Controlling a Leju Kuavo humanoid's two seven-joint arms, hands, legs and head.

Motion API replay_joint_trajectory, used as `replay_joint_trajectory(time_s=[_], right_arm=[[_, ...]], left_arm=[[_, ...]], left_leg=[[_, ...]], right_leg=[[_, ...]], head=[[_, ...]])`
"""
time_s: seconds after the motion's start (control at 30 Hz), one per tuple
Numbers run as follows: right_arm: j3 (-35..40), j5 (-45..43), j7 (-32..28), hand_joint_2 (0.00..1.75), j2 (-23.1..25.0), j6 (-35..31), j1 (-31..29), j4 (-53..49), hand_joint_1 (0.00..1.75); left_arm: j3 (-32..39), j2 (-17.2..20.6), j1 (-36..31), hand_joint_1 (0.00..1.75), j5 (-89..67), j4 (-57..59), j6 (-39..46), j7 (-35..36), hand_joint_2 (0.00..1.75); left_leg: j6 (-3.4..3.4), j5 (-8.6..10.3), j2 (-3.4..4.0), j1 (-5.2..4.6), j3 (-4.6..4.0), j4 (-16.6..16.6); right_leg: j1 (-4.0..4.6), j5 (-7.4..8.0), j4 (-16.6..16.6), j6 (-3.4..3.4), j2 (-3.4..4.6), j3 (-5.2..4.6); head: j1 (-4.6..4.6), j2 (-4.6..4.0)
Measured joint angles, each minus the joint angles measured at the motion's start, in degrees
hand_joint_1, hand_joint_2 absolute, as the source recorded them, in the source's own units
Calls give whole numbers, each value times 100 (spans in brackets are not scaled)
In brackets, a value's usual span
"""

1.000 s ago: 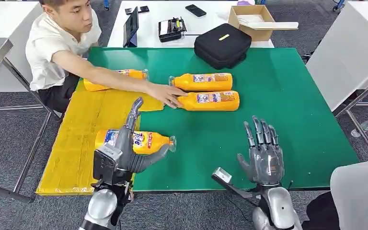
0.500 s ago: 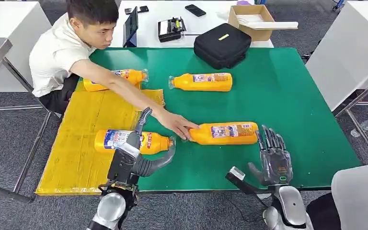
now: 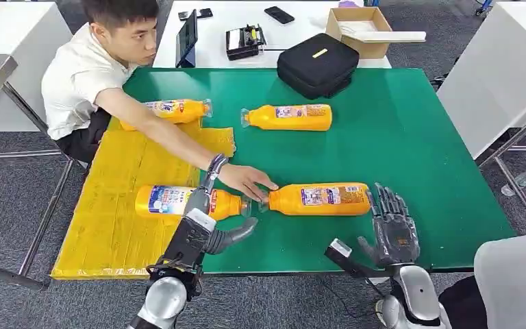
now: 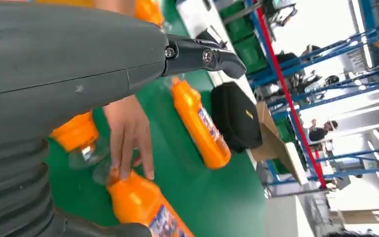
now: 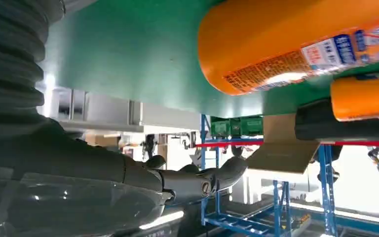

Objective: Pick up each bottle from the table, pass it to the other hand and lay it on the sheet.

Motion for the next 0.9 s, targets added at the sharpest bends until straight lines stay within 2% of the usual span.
replay_joint_trajectory(time_s=[0.3,0.57,0.9], right_arm=[[50,81,-7,175,-66,33,-286,402,0],[345,61,-125,175,-83,-297,-1202,1547,0],[682,-114,-308,175,48,-310,-1911,2337,0]], left_arm=[[-85,2,-43,0,-20,57,88,46,175],[-262,7,-162,0,12,201,-30,46,175],[-457,7,-312,0,-7,346,5,17,175]], left_leg=[[0,0,2,0,0,0],[2,4,4,0,3,2],[1,3,3,0,1,2]], right_leg=[[1,0,1,0,3,0],[0,5,1,5,6,2],[1,4,3,5,6,0]], head=[[0,0],[-2,0],[-2,0]])
